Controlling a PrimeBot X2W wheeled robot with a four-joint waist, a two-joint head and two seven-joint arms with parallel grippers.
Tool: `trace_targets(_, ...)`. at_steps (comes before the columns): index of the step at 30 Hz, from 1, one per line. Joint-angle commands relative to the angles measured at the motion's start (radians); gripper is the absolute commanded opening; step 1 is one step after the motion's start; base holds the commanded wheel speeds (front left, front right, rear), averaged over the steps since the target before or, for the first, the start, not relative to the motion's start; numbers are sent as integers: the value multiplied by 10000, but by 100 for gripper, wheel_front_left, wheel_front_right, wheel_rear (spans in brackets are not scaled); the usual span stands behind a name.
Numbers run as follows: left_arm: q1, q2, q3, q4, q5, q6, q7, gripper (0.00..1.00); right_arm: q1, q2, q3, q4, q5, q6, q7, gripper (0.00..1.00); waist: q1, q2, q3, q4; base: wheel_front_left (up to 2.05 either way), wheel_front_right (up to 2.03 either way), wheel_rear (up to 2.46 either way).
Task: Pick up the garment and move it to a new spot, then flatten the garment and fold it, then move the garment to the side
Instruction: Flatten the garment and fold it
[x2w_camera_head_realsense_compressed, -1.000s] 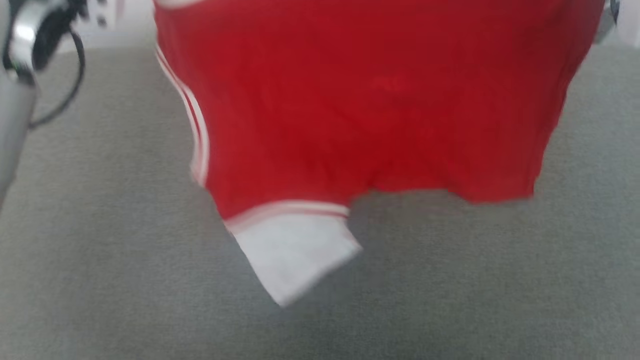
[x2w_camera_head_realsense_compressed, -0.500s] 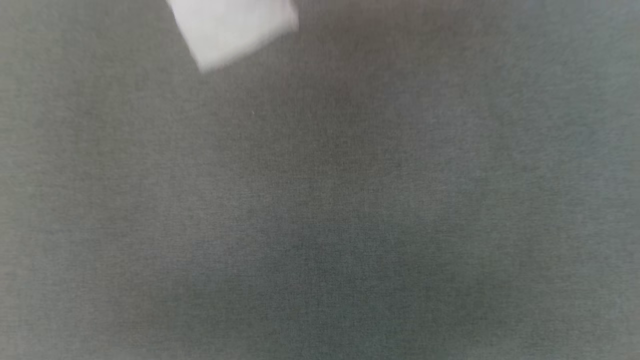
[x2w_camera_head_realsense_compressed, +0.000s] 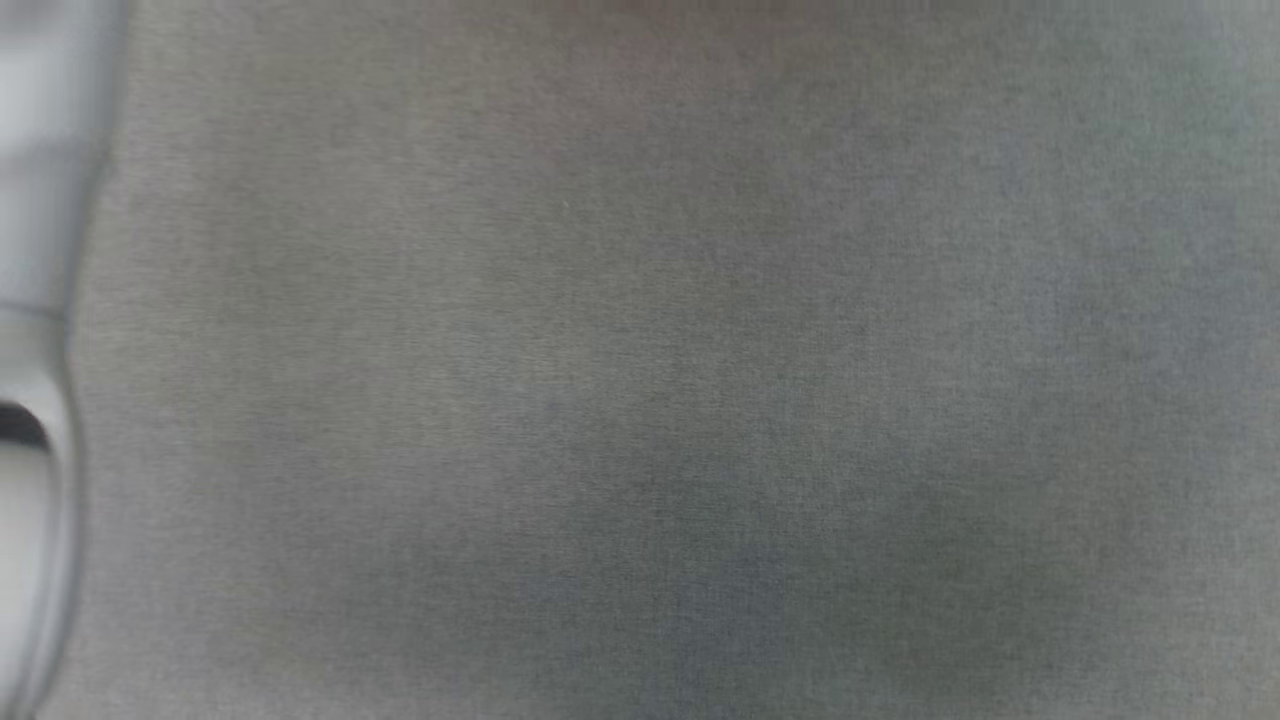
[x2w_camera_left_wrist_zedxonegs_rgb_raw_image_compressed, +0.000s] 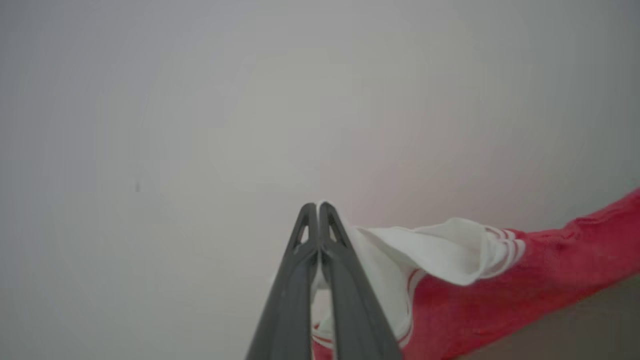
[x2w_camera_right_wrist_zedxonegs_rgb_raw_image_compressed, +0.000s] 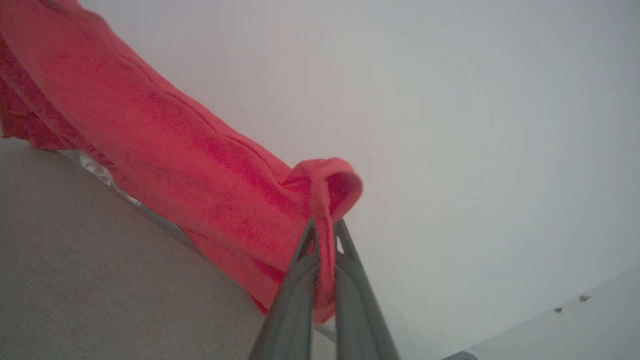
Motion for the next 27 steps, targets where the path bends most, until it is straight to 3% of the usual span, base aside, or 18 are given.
trace_targets(1, 281, 15, -38, 24, -74, -157, 145, 0, 323, -57, 83, -82, 242, -17, 162, 0, 0, 0, -258, 190, 0, 0, 0)
trace_targets(6, 2144, 76, -401, -110, -775, -797, 1414, 0, 1699, -713, 833, -1223, 1572, -17, 933, 0, 0, 0, -838, 394, 0, 0, 0)
trace_targets(14, 5610, 806, -894, -2513, -2226, -971, 4021, 0, 3750, -2183, 1883, -3231, 3332, -17, 1635, 0, 0, 0, -1738, 680, 0, 0, 0)
trace_targets(19, 8185, 1706, -867, -5195, -2987, -157, 5478, 0, 4877, -2941, 2402, -4328, 3924, -17, 1864, 0, 0, 0, -2164, 725, 0, 0, 0)
trace_targets(27, 12117, 3102, -642, -9576, -3786, 2071, 6972, 0, 6405, -4114, 2754, -5869, 4303, -16, 1611, 0, 0, 0, -2409, 686, 0, 0, 0)
